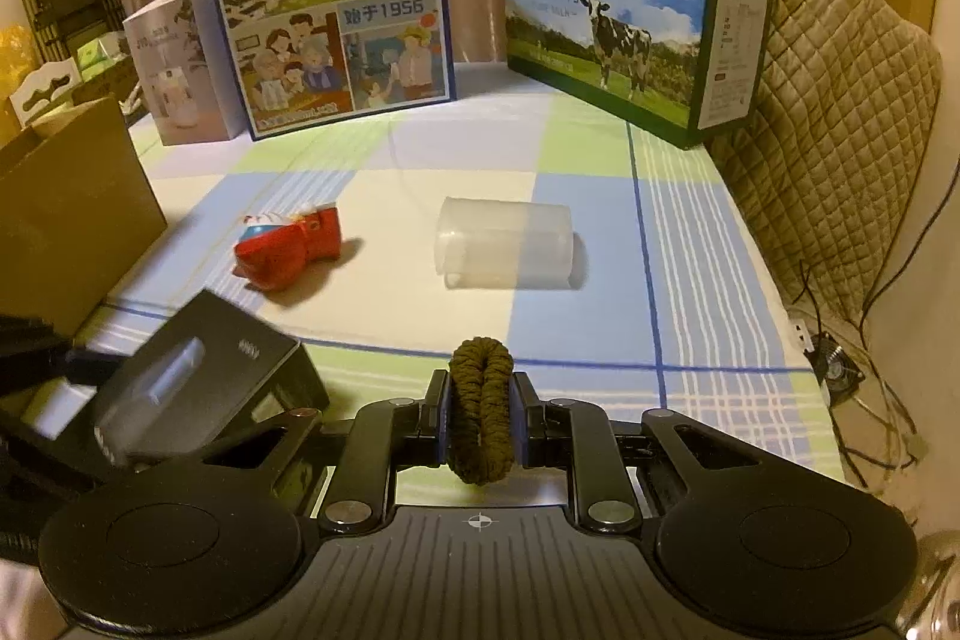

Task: Organize objects
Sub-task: 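Carry the FLYCO box with left gripper while right gripper carries the hair tie toward the cardboard box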

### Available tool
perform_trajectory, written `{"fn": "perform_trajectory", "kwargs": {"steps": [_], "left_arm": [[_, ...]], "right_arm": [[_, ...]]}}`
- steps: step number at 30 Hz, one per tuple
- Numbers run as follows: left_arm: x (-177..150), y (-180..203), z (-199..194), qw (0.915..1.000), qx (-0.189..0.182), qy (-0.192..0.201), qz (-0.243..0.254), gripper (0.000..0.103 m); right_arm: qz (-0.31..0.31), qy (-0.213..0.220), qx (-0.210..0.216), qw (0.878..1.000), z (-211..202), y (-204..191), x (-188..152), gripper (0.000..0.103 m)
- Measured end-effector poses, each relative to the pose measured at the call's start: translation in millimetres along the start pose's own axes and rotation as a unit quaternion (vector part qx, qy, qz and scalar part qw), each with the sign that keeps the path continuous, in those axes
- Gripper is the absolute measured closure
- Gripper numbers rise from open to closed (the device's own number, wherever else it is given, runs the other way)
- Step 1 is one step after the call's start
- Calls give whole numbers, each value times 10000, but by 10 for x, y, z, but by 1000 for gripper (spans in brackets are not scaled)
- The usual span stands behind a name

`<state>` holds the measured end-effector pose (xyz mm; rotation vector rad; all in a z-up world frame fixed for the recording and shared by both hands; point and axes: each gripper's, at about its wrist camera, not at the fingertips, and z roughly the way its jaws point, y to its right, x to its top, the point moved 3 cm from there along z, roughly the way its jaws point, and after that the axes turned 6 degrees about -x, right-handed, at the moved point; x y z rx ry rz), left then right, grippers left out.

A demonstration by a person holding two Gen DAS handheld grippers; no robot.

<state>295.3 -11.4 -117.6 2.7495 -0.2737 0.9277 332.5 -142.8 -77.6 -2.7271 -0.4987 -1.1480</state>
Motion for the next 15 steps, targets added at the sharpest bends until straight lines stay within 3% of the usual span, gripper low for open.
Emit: {"fn": "perform_trajectory", "kwargs": {"steps": [5, 15], "left_arm": [[-181, 111, -130, 9996, -234, -161, 54, 24], [-66, 61, 22, 9991, -219, -269, 224, 25]], "right_arm": [[114, -131, 12, 9998, -146, -48, -61, 87], [184, -347, -56, 9992, -310, -125, -250, 87]]}}
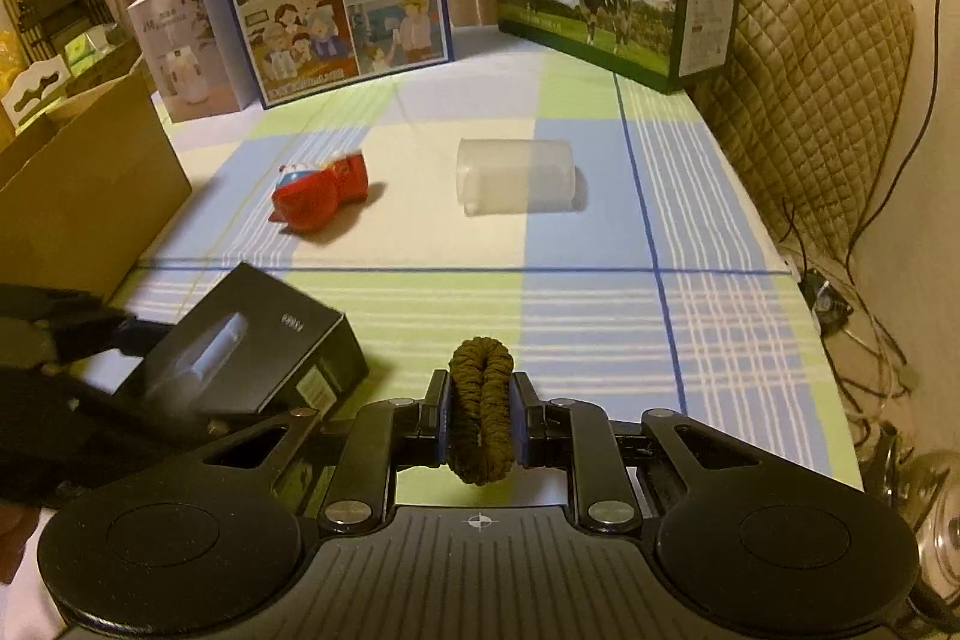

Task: Organize objects
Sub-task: 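Carry the FLYCO box with left gripper while right gripper carries the hair tie toward the cardboard box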

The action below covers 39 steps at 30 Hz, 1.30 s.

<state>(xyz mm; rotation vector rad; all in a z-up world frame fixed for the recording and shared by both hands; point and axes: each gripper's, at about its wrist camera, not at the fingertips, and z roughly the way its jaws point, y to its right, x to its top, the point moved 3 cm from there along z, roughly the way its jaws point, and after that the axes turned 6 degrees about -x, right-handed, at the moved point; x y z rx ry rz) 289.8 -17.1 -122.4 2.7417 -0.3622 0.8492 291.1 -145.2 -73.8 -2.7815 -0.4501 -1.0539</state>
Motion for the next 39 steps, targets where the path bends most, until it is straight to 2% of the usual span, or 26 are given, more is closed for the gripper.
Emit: {"fn": "perform_trajectory", "kwargs": {"steps": [7, 15, 22, 32, 39], "left_arm": [[-48, -23, -93, 9998, 59, 84, -148, 27], [-108, 81, -362, 9985, 39, 283, -477, 27], [-351, 261, -908, 9954, 8, 462, -843, 27], [-540, 517, -1722, 9918, 105, 885, -916, 27], [-676, 576, -2202, 9889, 194, 1151, -919, 27]], "right_arm": [[177, 41, -24, 9998, -104, 17, -87, 87], [499, 292, -64, 9983, -558, -28, -269, 87], [738, 441, 18, 9963, -1144, -102, -401, 87], [541, 807, 101, 9952, -1897, -444, -519, 87], [353, 915, 117, 9951, -2218, -645, -589, 87]]}}
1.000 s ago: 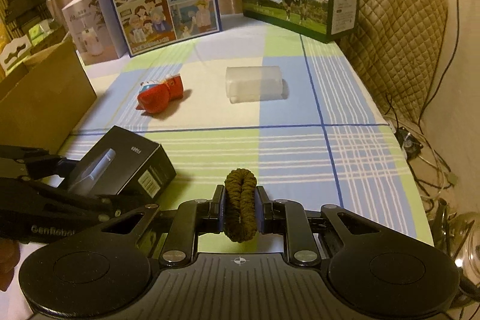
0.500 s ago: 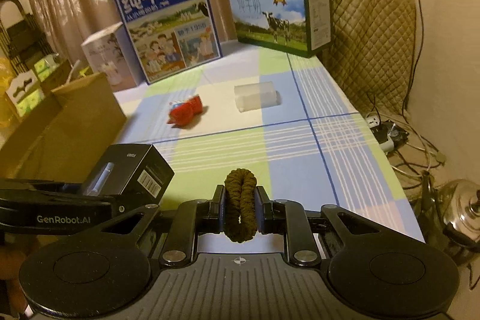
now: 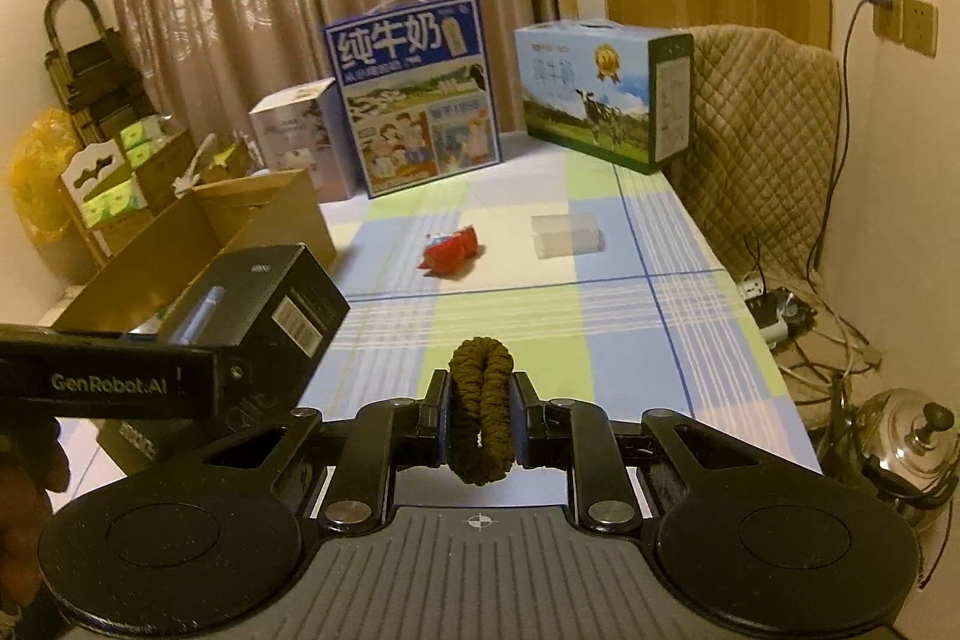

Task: Organize objects
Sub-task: 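Carry the FLYCO box with left gripper while right gripper carries the hair tie toward the cardboard box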

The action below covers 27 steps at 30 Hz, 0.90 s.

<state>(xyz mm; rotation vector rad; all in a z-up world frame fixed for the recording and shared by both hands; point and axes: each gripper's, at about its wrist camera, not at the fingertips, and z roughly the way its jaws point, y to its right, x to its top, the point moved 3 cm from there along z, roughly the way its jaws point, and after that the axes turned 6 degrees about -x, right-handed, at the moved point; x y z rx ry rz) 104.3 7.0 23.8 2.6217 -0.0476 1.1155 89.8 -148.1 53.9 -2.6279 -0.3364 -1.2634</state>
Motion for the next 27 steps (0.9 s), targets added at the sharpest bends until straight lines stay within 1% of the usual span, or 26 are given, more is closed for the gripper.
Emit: {"fn": "perform_trajectory", "kwargs": {"steps": [4, 10, 27], "left_arm": [[-34, -19, -171, 10000, 38, 85, 2, 27], [-85, -70, -325, 9998, 76, 160, -39, 27], [-111, -248, -515, 9992, 175, 305, -173, 27]], "right_arm": [[-104, 15, -31, 9999, -89, -96, -9, 87], [-190, 39, 22, 9998, -141, -189, -12, 87], [-321, 36, 164, 9993, -125, -363, 10, 87]]}}
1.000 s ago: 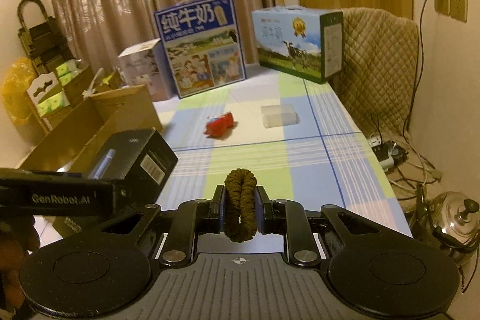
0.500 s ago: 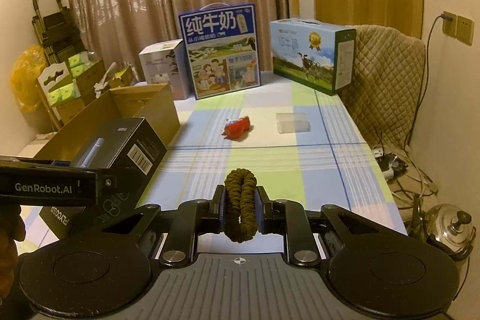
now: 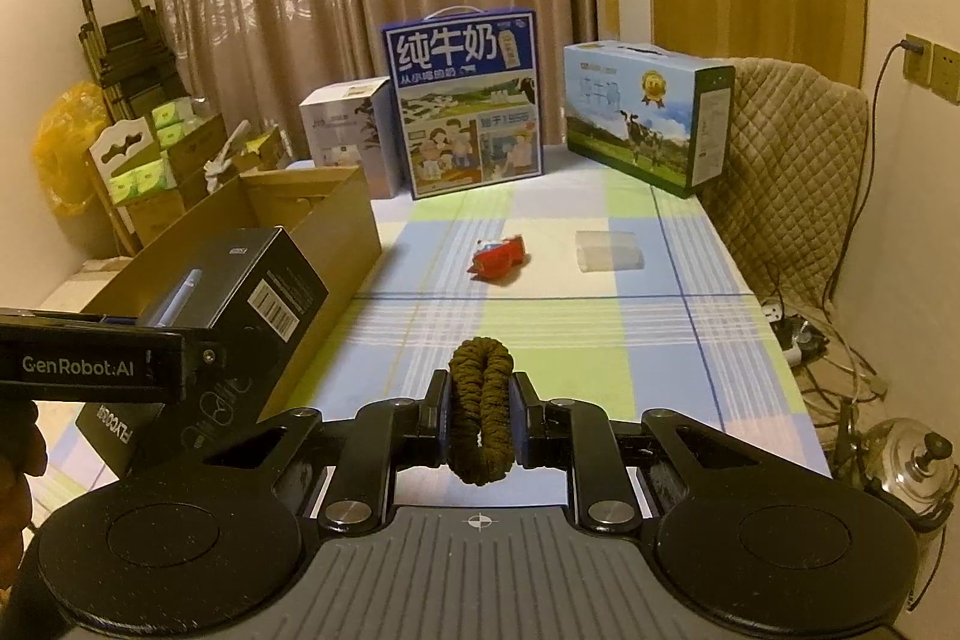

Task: Organize objects
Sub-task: 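Carry the FLYCO box with left gripper while right gripper carries the hair tie toward the cardboard box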

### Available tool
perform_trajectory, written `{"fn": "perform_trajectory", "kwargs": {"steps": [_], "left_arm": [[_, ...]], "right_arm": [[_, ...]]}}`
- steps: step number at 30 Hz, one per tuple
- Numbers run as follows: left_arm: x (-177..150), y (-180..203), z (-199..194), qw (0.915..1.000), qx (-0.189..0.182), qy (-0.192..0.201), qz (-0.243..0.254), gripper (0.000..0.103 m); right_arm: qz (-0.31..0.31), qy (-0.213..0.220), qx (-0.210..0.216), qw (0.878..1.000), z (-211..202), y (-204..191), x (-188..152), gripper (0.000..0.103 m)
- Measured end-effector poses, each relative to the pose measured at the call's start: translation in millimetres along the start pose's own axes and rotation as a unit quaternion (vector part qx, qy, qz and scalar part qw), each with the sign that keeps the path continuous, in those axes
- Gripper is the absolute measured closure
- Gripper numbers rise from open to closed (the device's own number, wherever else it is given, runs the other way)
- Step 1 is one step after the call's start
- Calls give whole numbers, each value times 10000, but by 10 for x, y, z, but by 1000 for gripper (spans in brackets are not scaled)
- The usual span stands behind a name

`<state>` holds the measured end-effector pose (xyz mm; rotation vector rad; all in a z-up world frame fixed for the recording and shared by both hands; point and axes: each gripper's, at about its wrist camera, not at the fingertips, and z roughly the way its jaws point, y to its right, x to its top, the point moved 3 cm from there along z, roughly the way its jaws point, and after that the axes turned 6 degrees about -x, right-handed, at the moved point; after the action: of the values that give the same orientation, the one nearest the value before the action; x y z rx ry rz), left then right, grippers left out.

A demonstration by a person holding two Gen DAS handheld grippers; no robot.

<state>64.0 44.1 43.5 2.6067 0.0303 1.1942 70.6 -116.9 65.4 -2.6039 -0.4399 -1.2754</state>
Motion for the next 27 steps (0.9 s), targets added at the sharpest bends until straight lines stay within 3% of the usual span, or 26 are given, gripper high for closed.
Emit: {"fn": "perform_trajectory", "kwargs": {"steps": [11, 27], "left_arm": [[14, -306, -187, 9996, 233, 83, -97, 27], [218, -1108, -646, 9952, 913, 296, -202, 27]], "right_arm": [[-175, -68, 224, 9996, 102, -301, 20, 87], [-618, 12, 1047, 9926, 328, -1285, 306, 87]]}}
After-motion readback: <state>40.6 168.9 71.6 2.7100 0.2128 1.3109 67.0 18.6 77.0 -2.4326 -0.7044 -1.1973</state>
